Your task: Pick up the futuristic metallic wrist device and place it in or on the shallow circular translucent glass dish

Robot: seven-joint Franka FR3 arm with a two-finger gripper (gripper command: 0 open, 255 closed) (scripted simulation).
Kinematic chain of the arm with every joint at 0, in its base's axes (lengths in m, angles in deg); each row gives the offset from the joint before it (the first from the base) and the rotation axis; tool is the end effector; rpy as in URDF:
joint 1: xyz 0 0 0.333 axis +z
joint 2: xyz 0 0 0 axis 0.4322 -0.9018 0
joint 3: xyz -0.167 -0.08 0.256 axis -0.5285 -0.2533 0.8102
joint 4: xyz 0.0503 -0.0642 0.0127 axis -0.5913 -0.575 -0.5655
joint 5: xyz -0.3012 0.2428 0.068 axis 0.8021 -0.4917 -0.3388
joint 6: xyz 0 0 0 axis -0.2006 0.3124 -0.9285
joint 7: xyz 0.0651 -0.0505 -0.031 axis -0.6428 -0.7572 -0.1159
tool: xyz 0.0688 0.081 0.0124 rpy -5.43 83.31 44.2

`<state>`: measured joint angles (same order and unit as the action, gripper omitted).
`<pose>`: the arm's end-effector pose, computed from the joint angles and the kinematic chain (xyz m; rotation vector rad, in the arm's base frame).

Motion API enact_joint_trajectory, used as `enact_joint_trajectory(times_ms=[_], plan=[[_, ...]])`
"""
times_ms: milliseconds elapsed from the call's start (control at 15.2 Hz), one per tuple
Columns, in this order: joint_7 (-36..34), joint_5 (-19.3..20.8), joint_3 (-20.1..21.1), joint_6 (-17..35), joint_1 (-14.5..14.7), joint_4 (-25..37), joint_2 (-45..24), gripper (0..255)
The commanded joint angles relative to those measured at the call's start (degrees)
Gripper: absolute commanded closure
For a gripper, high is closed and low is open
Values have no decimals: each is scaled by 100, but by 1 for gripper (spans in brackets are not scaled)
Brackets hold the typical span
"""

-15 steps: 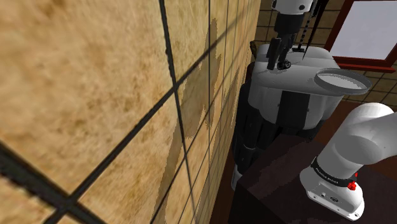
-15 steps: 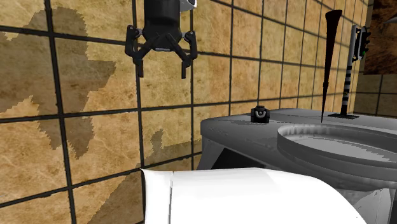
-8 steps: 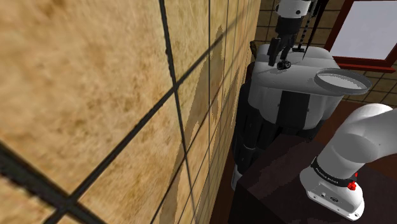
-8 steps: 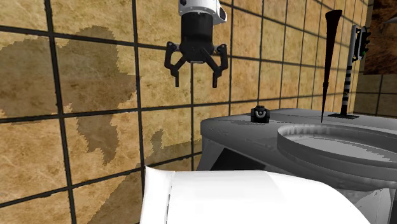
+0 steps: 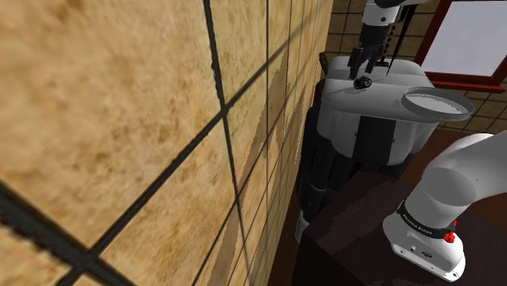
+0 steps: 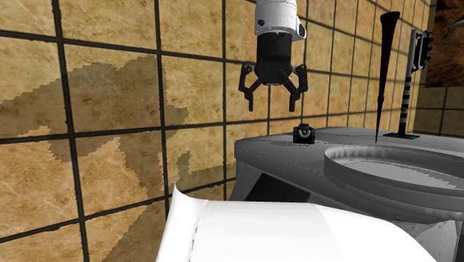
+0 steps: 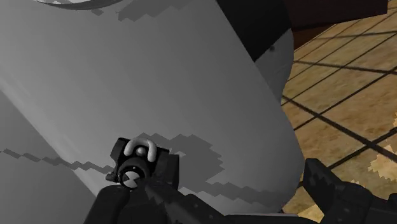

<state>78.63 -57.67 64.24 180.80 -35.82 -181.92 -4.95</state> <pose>0.3583 -0.1579 0.5781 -3.1217 0.2367 -0.0144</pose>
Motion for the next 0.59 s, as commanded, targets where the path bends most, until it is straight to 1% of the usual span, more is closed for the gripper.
enact_joint_trajectory(times_ms=[0, 330, 528], plan=[[84, 57, -177, 175, -94, 101, -258, 0], [342, 130, -635, 492, -325, 444, -877, 0], [342, 137, -649, 648, -332, 295, -884, 0]])
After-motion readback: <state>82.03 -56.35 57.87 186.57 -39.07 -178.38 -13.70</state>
